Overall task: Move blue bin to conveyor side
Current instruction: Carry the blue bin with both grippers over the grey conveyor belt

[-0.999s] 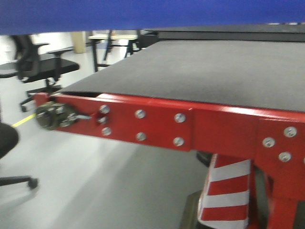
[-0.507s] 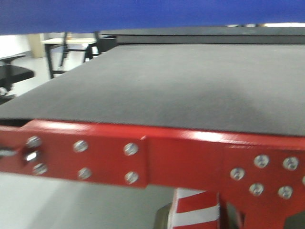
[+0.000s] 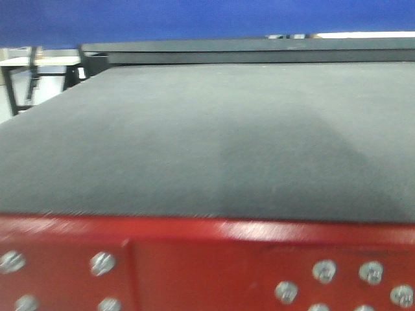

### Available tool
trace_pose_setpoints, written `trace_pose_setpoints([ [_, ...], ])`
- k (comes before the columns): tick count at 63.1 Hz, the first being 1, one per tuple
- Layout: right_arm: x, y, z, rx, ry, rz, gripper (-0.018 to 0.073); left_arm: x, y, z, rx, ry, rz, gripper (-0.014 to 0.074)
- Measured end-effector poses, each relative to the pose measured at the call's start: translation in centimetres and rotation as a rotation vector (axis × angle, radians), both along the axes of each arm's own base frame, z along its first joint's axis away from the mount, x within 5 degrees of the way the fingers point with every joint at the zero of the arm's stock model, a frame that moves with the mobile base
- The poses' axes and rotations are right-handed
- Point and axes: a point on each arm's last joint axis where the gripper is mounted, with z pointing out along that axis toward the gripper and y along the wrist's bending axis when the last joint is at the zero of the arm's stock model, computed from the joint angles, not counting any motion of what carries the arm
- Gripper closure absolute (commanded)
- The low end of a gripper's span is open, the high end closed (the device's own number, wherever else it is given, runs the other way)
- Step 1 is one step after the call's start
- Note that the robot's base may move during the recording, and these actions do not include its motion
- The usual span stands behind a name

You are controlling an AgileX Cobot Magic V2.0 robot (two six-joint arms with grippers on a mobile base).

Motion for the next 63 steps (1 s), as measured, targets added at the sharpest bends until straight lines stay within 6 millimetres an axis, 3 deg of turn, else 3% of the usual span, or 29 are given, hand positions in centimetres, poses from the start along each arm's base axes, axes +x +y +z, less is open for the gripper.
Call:
trace_pose_setpoints([
  [63,0.0,0.0,0.0,0.0,0.0,0.0,0.0648,0.0,0.0,0.0,0.0,0.0,0.0,0.0613],
])
